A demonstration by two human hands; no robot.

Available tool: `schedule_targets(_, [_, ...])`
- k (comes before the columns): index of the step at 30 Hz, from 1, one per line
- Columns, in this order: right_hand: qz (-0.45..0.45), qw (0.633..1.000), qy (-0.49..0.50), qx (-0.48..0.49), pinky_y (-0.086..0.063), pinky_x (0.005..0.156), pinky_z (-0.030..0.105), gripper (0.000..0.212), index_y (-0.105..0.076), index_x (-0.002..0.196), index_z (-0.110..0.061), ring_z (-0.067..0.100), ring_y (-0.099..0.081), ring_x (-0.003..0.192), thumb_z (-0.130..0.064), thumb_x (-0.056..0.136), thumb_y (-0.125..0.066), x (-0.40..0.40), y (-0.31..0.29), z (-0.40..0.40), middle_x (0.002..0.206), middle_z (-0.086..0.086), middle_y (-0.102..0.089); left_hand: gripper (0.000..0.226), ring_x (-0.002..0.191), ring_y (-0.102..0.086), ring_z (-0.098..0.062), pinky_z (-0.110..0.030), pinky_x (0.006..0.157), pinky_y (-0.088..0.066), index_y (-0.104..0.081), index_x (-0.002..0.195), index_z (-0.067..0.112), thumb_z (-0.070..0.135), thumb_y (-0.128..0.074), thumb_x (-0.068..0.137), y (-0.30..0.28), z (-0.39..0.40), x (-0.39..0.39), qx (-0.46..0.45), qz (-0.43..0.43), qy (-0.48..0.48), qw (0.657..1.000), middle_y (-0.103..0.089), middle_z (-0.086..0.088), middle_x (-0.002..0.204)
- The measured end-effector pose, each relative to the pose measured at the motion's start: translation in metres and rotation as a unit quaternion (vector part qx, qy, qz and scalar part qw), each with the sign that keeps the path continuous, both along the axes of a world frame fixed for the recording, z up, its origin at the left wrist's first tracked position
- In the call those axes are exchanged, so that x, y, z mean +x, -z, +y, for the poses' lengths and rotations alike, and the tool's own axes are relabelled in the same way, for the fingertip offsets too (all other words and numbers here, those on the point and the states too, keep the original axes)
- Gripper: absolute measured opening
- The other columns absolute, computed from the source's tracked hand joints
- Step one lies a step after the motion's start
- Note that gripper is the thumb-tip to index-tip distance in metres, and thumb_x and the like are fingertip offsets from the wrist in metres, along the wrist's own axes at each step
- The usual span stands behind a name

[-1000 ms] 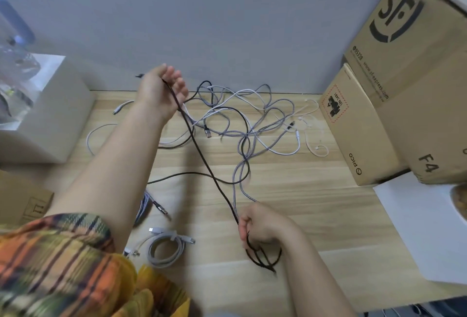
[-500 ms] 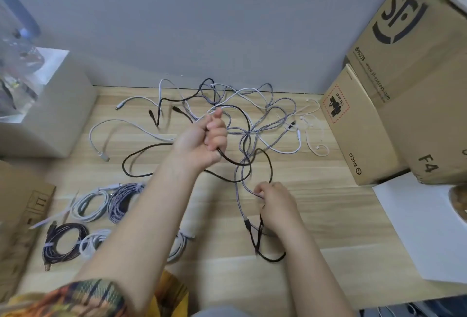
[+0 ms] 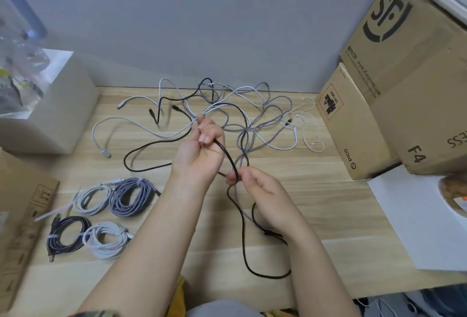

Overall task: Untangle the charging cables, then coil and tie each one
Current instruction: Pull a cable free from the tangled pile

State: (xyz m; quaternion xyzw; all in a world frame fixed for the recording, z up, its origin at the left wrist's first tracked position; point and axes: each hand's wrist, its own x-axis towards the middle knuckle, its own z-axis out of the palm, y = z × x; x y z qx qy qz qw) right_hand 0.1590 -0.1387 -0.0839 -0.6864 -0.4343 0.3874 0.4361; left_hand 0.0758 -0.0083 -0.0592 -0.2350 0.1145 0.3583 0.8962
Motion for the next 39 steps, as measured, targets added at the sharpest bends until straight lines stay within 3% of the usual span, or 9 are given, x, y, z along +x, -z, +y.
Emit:
schedule_targets(5, [0.058, 0.998, -0.031, 0.024, -0.043, 0.079, 0.023, 0.021, -0.061, 0.081, -0.025, 0.009, -0.058, 0.076, -0.037, 0.089, -0.044, -0.008, -0.006, 0.001, 0.069, -0.011, -0.06, 0.034, 0.032, -0.035, -0.017, -0.017, 0.031, -0.034, -0.049, 0.078, 0.002, 0.014, -0.028, 0.103, 0.001, -0.001, -0.002, -0.004, 0.035, -0.052, 0.998, -0.037, -0.007, 0.048])
schedule_targets(8, [0.085, 0.994, 0.045, 0.048, -0.041, 0.065, 0.022, 0.024, -0.059, 0.073, -0.023, 0.003, -0.046, 0.052, -0.032, 0.091, -0.045, -0.008, -0.011, 0.002, 0.051, -0.014, -0.045, 0.027, 0.053, -0.036, -0.012, -0.016, 0.037, -0.042, -0.05, 0.083, 0.001, 0.005, -0.031, 0.101, 0.003, -0.006, 0.001, 0.046, 0.211, -0.05, 0.975, -0.042, -0.007, 0.067])
schedule_targets(10, [0.077, 0.991, 0.089, 0.065, -0.034, 0.054, 0.009, 0.026, -0.061, 0.075, -0.021, -0.001, -0.039, 0.045, -0.023, 0.097, -0.047, -0.006, -0.017, 0.002, 0.045, -0.017, -0.045, 0.027, 0.064, -0.044, -0.01, -0.019, 0.053, -0.051, -0.056, 0.088, 0.008, 0.004, -0.033, 0.101, 0.01, -0.013, -0.003, 0.22, 0.44, 0.009, 0.871, -0.049, -0.002, 0.08])
schedule_targets(13, [0.047, 0.989, 0.113, 0.084, -0.031, 0.049, 0.008, 0.026, -0.062, 0.078, -0.016, -0.001, -0.042, 0.044, -0.014, 0.098, -0.045, -0.003, -0.025, 0.003, 0.042, -0.021, -0.047, 0.028, 0.088, -0.051, 0.001, -0.015, 0.077, -0.04, -0.064, 0.092, 0.023, 0.012, -0.039, 0.1, 0.023, -0.031, -0.012, 0.512, 0.613, 0.09, 0.594, -0.059, 0.009, 0.1])
schedule_targets(19, [0.053, 0.988, 0.119, 0.087, -0.029, 0.044, 0.008, 0.029, -0.06, 0.074, -0.012, -0.001, -0.039, 0.038, -0.013, 0.098, -0.044, 0.002, -0.033, -0.002, 0.039, -0.017, -0.043, 0.044, 0.098, -0.052, -0.008, -0.022, 0.086, -0.037, -0.061, 0.072, 0.03, 0.062, -0.033, 0.083, 0.031, -0.043, -0.019, 0.666, 0.556, 0.139, 0.477, -0.062, 0.004, 0.094])
schedule_targets(28, [0.015, 0.988, 0.143, 0.055, -0.026, 0.045, 0.016, 0.034, -0.06, 0.068, -0.022, 0.003, -0.028, 0.043, -0.023, 0.098, -0.046, 0.008, -0.027, -0.001, 0.043, -0.012, -0.033, 0.046, 0.038, -0.023, -0.007, -0.018, 0.04, -0.026, -0.056, 0.065, 0.014, 0.052, -0.036, 0.082, -0.001, -0.047, -0.022, 0.498, 0.301, 0.284, 0.762, -0.032, 0.005, 0.045])
schedule_targets(32, [-0.01, 0.994, 0.111, 0.006, -0.03, 0.05, 0.02, 0.043, -0.06, 0.061, -0.04, 0.002, -0.034, 0.045, -0.031, 0.099, -0.042, 0.003, -0.022, 0.002, 0.044, -0.015, -0.042, 0.038, 0.035, -0.025, -0.003, -0.015, 0.036, -0.028, -0.07, 0.093, 0.01, 0.033, -0.04, 0.087, -0.011, -0.048, -0.024, 0.494, 0.214, 0.29, 0.792, -0.033, 0.007, 0.043])
schedule_targets(35, [0.017, 0.996, 0.082, -0.026, -0.039, 0.054, 0.032, 0.025, -0.06, 0.075, -0.024, 0.015, -0.05, 0.053, -0.035, 0.091, -0.042, -0.004, -0.014, 0.008, 0.059, 0.006, -0.058, 0.04, 0.036, -0.03, -0.001, -0.013, 0.037, -0.032, -0.061, 0.117, 0.008, 0.026, -0.039, 0.089, -0.016, -0.052, -0.019, 0.459, 0.154, 0.235, 0.843, -0.038, 0.008, 0.046])
schedule_targets(39, [-0.004, 0.996, -0.003, -0.093, -0.028, 0.05, 0.024, 0.021, -0.046, 0.073, -0.026, 0.006, -0.033, 0.045, -0.02, 0.091, -0.037, -0.015, -0.015, 0.006, 0.052, -0.007, -0.04, 0.036, 0.042, -0.05, -0.003, -0.016, 0.058, -0.051, -0.043, 0.129, 0.01, 0.022, -0.032, 0.097, -0.014, -0.05, -0.011, 0.466, 0.249, 0.129, 0.839, -0.063, 0.006, 0.06])
